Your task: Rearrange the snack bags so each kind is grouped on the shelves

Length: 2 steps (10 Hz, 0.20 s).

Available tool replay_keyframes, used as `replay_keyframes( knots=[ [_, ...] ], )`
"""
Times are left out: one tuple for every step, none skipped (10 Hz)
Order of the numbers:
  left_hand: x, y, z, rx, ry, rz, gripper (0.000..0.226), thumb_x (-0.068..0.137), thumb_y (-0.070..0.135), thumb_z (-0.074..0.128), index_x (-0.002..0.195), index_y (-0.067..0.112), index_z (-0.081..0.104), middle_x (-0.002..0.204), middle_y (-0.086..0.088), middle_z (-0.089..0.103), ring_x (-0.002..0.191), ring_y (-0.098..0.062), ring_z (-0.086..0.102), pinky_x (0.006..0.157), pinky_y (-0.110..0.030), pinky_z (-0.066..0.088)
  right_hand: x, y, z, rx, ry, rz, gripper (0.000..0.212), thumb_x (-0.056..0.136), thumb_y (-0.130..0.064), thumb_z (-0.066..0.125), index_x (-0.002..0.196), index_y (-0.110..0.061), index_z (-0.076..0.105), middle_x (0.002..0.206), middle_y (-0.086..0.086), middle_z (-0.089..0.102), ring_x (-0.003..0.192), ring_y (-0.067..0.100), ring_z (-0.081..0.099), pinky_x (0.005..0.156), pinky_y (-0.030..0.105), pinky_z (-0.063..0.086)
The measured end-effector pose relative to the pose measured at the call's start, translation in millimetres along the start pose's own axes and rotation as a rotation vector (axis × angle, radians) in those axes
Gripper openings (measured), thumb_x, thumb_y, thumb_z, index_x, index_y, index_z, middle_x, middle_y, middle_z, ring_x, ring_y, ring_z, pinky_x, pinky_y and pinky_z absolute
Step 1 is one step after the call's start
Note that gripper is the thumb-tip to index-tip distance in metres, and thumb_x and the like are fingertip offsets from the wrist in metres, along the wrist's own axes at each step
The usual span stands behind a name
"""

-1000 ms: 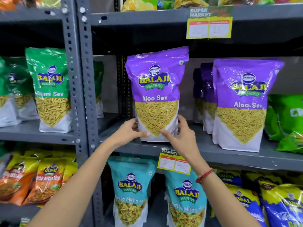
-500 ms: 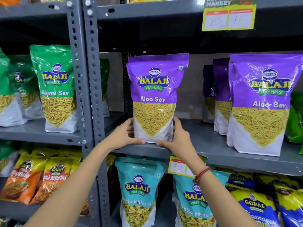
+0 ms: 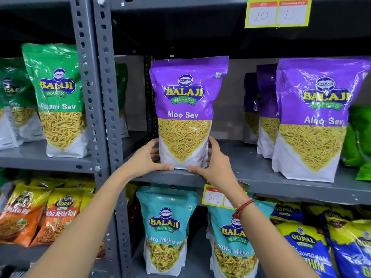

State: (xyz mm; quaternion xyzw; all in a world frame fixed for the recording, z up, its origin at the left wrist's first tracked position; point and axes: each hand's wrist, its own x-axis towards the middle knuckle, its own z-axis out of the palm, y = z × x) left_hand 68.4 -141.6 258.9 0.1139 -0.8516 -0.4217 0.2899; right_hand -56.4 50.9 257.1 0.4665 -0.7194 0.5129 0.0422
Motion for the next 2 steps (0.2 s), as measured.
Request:
replay_keyframes(
  knots=[
    [-3.4,5.1,3.3,-0.007,0.093,0.045,0.116,0.042,0.061,0.083,0.139,0.023,0.031,0.141,0.003,0.048,0.125,-0.008,0.047,0.108,-0.040,0.038,-4.5,-4.3,-6.5,0.051,0.022,-0.054,0.089,0.065,-0.026,0.084,0.138,-0.020,0.033,0.125,0.003,0.059,0.114,0.024,0.058,0.093,0.037,0.051],
    [-7.6,15.2,19.0,0.111,0.350,0.130,0.107,0.057,0.064,0.073,0.143,0.025,0.025,0.151,0.003,0.033,0.137,-0.010,0.031,0.114,-0.039,0.026,-16.0,-11.5,-21.5,0.129,0.168,-0.107,0.074,0.073,-0.025,0.080,0.135,-0.019,0.041,0.113,-0.009,0.053,0.101,0.010,0.056,0.087,0.024,0.047]
  ],
)
